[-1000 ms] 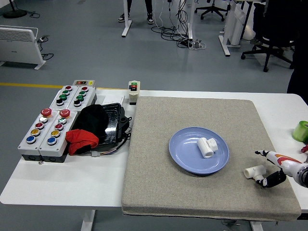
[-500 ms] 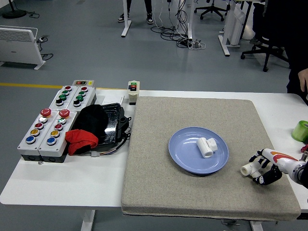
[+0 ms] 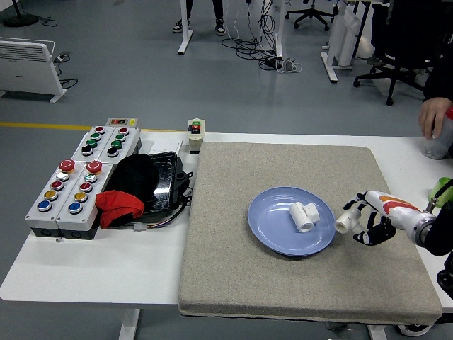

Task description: Pick pipe place plate twice

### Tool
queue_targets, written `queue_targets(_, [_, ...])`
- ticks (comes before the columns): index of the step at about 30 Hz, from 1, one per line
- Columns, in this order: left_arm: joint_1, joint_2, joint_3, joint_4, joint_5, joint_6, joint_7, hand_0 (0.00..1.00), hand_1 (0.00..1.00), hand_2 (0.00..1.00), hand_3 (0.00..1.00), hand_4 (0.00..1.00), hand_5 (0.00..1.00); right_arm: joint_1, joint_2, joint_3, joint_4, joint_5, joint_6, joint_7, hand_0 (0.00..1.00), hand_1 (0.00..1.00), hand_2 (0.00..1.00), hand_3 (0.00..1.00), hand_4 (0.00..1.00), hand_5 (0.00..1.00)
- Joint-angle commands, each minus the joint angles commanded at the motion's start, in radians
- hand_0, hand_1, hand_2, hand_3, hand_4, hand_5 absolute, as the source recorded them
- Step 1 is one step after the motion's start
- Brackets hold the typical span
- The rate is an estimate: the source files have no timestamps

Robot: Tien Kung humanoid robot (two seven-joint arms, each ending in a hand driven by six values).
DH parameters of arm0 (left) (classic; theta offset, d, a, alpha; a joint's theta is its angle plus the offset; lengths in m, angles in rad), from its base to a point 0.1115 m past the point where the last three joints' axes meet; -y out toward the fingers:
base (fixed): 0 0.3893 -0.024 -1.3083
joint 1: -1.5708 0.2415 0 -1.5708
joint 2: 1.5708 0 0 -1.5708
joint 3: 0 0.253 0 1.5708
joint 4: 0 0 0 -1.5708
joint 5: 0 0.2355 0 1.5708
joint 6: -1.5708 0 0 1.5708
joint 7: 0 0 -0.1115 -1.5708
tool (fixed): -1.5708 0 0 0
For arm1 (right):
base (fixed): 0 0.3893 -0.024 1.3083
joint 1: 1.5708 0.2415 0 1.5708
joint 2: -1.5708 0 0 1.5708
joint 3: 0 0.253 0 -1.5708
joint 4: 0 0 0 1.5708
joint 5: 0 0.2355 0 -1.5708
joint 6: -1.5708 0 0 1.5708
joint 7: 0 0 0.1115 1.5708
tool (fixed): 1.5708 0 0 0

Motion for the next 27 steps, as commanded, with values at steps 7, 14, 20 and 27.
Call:
queue_targets(7, [0.003, 0.000, -0.001, -0.001, -0.001, 0.001, 0.000, 0.711, 0.697, 0.735, 0.709, 0.417, 0.998, 0.122, 0.109, -0.094, -0.006, -0.004, -0.006, 0.000, 0.260, 0.344, 0.420, 0.523, 0.592, 0.136])
queue_targets(14, [0.006, -0.002, -0.002, -0.001, -0.003, 0.003, -0.001, 0.711, 0.697, 0.735, 0.709, 0.416, 0.998, 0.190, 0.225, -0.236, -0.107, -0.073, -0.034, -0.033, 0.335, 0.420, 0.458, 0.566, 0.615, 0.142])
queue_targets(20, [0.006, -0.001, -0.005, -0.002, -0.001, 0.004, -0.003, 0.711, 0.697, 0.735, 0.709, 0.416, 0.998, 0.201, 0.260, -0.286, -0.164, -0.084, -0.016, -0.046, 0.547, 0.614, 0.580, 0.693, 0.682, 0.214])
queue_targets(27, [0.008, -0.002, -0.003, -0.002, -0.003, 0.004, -0.004, 0.711, 0.697, 0.735, 0.707, 0.415, 0.998, 0.201, 0.269, -0.319, -0.199, -0.080, -0.053, -0.039, 0.998, 0.944, 0.998, 0.998, 0.814, 0.310])
